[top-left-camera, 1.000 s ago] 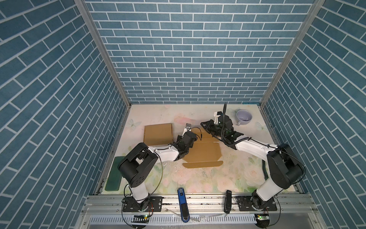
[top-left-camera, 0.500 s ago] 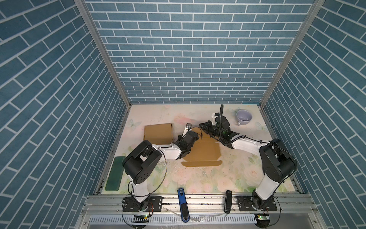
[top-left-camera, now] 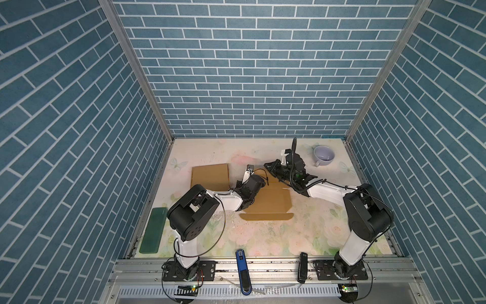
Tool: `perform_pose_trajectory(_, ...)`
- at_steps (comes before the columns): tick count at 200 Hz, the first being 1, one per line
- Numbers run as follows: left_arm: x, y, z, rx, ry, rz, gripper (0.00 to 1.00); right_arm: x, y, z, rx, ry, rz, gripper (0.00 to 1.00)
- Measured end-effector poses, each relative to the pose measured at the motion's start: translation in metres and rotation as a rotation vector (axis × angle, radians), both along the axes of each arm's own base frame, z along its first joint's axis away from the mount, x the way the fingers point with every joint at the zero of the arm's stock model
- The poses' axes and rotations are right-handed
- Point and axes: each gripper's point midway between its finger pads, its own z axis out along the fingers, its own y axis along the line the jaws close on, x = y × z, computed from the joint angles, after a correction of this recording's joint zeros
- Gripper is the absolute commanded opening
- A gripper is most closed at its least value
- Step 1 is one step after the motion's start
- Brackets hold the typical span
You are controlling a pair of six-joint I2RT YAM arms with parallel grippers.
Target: Fold the paper box
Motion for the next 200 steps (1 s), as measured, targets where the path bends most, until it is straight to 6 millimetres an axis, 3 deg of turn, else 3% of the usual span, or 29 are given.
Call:
perform_pose_trajectory(50,-0.001,0.001,-0.001,-0.012,0.003,0.013,0.00,0.002,-0.004,0.009,0.008,-0.013,-0.004,0.30)
perform_pose_trajectory(77,-0.004,0.004,-0.003,-0.025,0.007,0.023,0.00,0.000,-0.033,0.027,-0.060,-0.034,-0.019,0.38)
perform_pose_trajectory(93,-0.006,0.006,-0.003,-0.033,0.009,0.028,0.00,-0.006,-0.053,0.051,-0.135,-0.074,-0.012,0.41)
perform_pose_trajectory(120,-0.010,0.009,-0.003,-0.043,0.013,0.034,0.00,-0.017,-0.079,0.111,-0.253,-0.208,0.013,0.43)
perform_pose_trajectory(139,-0.011,0.009,-0.004,-0.047,0.014,0.034,0.00,-0.030,-0.088,0.130,-0.317,-0.260,0.047,0.43)
perform_pose_trajectory(157,-0.011,0.009,-0.004,-0.049,0.015,0.033,0.00,-0.036,-0.090,0.121,-0.370,-0.244,0.081,0.45)
perform_pose_trajectory(200,-0.011,0.008,-0.004,-0.055,0.017,0.028,0.00,-0.034,-0.090,0.060,-0.480,-0.097,0.147,0.46)
